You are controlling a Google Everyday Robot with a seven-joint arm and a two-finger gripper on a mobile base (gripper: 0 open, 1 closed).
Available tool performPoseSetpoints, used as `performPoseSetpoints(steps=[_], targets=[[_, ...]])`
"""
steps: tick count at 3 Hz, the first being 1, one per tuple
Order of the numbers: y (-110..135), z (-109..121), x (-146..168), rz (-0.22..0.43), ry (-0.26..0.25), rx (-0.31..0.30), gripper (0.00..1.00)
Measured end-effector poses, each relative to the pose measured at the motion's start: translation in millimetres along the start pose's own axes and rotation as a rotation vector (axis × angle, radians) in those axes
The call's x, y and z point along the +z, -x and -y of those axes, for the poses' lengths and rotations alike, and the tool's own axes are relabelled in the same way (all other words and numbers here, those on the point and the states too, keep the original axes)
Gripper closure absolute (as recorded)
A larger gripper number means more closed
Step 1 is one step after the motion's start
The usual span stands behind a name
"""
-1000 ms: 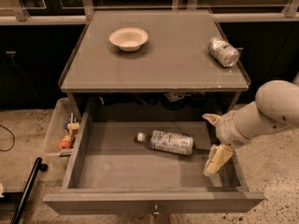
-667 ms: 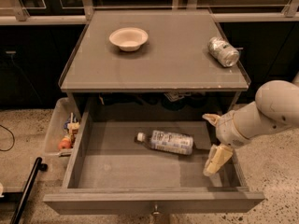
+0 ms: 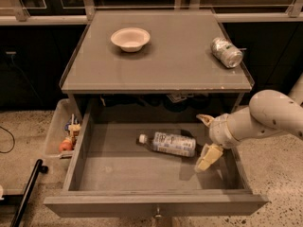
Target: Pick blue plastic bottle from top drawer and place on counter
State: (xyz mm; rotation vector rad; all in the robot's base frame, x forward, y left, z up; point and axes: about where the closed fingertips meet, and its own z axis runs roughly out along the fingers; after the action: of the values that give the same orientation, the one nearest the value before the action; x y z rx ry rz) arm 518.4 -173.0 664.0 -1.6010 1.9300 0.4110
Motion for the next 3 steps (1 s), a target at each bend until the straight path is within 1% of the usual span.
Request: performPoseSetpoints(steps=[1,2,3], targets=[[8,11,22,0.034,-0.009,-0.014,0.0],[16,16,43,0.052,0.002,-0.017,0.0],[18,17,62,0.063,0.023,-0.008,0.0]])
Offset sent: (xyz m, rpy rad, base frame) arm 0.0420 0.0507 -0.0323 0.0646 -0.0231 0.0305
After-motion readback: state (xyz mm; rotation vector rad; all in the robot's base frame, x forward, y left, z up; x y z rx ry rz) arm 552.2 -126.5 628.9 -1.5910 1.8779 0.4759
